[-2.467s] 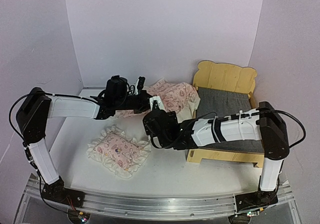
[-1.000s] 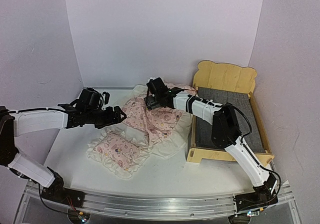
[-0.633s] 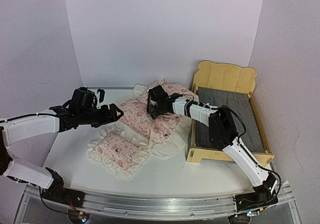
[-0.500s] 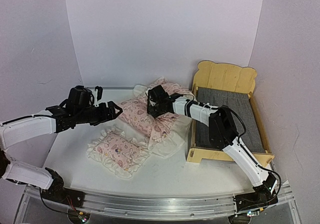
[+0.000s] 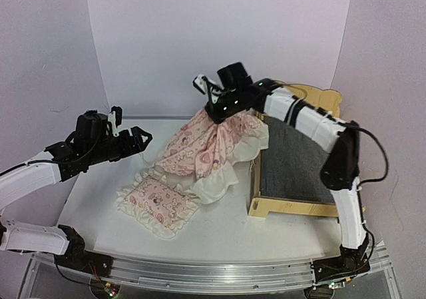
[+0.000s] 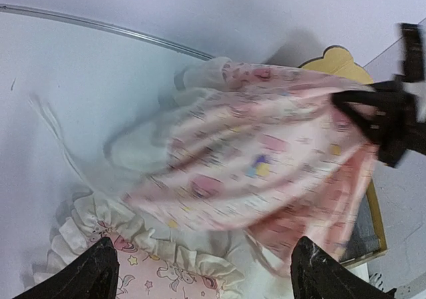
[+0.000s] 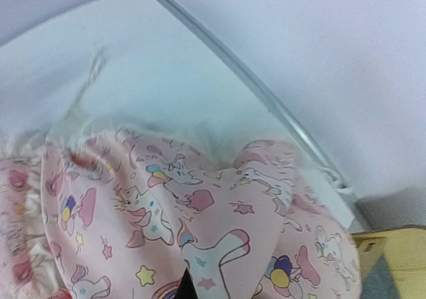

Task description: Set up the pet bed

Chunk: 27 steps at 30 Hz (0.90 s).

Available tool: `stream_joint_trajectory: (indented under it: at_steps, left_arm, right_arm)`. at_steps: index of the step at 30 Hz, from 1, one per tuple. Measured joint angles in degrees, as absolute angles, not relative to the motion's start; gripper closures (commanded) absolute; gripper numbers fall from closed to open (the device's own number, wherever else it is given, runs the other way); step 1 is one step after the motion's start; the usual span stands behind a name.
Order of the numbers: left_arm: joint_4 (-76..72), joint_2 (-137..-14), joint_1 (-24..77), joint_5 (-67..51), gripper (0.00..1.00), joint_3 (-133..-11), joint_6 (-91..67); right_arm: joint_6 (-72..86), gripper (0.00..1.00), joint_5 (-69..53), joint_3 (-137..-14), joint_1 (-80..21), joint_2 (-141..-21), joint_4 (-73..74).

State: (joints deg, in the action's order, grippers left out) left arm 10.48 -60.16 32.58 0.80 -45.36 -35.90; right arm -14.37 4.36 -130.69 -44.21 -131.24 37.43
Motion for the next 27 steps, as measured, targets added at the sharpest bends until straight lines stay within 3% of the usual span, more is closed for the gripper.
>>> stream_joint_trajectory:
  at_steps: [8, 14, 20, 27]
  left_arm:
    - [10.72, -58.46, 32.58, 3.62, 0.1, -45.67, -34.04]
    - [10.94, -58.7, 32.58, 3.55, 0.1, -47.79, -31.99]
    - [10.48, -61.17, 32.58, 1.67, 0.1, -49.34, -31.35]
    - [10.44, -62.02, 32.58, -1.08, 0.1, -49.54, -31.24]
  right_arm:
    - [-22.83, 1.0, -1.63, -115.15, -46.11, -92.88, 38.09]
    - [-30.94, 1.0, 7.31, -103.57, -46.15, -68.86, 38.44]
    - [-44.47, 1.0, 10.22, -98.02, -41.3, -64.66, 39.0]
    - [-51.55, 1.0, -1.83, -94.72, -20.47, -74.24, 37.1]
